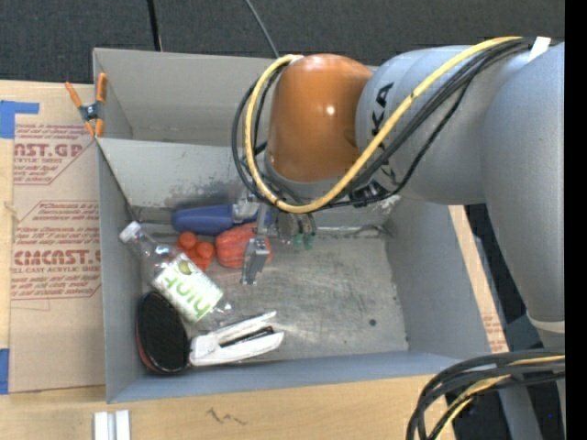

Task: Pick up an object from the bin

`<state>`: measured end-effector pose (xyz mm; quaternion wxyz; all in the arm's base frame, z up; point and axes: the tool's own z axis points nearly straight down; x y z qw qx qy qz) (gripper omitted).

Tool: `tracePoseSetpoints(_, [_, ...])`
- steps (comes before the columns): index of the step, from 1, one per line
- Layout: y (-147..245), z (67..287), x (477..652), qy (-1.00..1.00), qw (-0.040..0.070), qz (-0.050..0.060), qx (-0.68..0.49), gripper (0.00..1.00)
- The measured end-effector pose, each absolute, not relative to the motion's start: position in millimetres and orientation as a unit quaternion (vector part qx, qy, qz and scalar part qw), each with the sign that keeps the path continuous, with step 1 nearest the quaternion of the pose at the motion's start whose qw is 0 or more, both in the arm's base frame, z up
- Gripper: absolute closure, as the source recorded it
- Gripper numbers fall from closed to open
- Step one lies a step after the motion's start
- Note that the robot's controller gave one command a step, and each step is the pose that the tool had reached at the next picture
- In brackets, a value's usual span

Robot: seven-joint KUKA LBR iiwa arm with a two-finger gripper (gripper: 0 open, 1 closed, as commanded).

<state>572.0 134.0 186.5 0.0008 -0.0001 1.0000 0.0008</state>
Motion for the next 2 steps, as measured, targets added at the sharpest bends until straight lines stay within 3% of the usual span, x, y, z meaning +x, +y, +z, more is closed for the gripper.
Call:
tracePoseSetpoints(1, [134.1,186.5,572.0,1.000,0.001,0.001,0.000,1.00])
tracePoseSetpoints(2, [134.1,186.5,572.0,1.000,0.001,0.001,0.000,0.00])
